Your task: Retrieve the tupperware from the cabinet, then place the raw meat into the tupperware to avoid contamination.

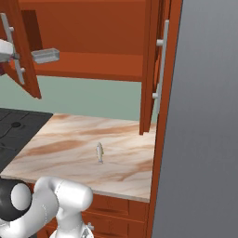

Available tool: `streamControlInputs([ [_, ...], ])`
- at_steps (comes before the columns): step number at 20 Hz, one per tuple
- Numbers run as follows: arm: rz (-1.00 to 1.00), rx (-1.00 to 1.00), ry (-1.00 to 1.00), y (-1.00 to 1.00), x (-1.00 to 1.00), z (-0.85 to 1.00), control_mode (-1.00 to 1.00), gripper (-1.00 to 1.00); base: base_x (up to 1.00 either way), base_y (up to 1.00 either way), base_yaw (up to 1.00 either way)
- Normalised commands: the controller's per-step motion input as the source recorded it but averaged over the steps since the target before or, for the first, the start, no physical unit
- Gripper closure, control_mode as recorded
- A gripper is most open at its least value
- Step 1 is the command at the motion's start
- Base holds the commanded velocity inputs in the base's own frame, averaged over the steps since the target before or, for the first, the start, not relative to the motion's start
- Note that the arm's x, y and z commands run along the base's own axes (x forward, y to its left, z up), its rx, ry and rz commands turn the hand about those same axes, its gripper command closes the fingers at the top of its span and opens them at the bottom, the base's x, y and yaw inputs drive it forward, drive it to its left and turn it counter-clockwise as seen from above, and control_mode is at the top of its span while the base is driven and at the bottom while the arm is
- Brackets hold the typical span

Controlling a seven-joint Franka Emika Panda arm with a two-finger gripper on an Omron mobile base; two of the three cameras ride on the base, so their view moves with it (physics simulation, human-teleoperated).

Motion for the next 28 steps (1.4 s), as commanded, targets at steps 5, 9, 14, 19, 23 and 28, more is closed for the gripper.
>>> streamControlInputs([
  [5, -0.04, -0.03, 0.0, 0.81, -0.05, -0.47, -1.0, 1.0, 0.0, 0.0, 0.0],
  [9, -0.02, -0.04, 0.0, 0.55, 0.0, -0.4, -1.0, 1.0, 0.0, 0.0, 0.0],
  [14, -0.02, -0.04, 0.0, 0.35, 0.0, -0.34, -1.0, -1.0, 0.0, 0.0, 0.0],
  [19, -0.02, -0.02, 0.0, 0.12, 0.0, -0.16, -1.0, -1.0, 0.0, 0.0, 0.0],
  [23, -0.03, -0.02, 0.0, 0.07, 0.0, -0.1, -1.0, -1.0, 0.0, 0.0, 0.0],
  [28, -0.03, -0.02, 0.0, 0.03, 0.0, -0.03, -1.0, -1.0, 0.0, 0.0, 0.0],
])
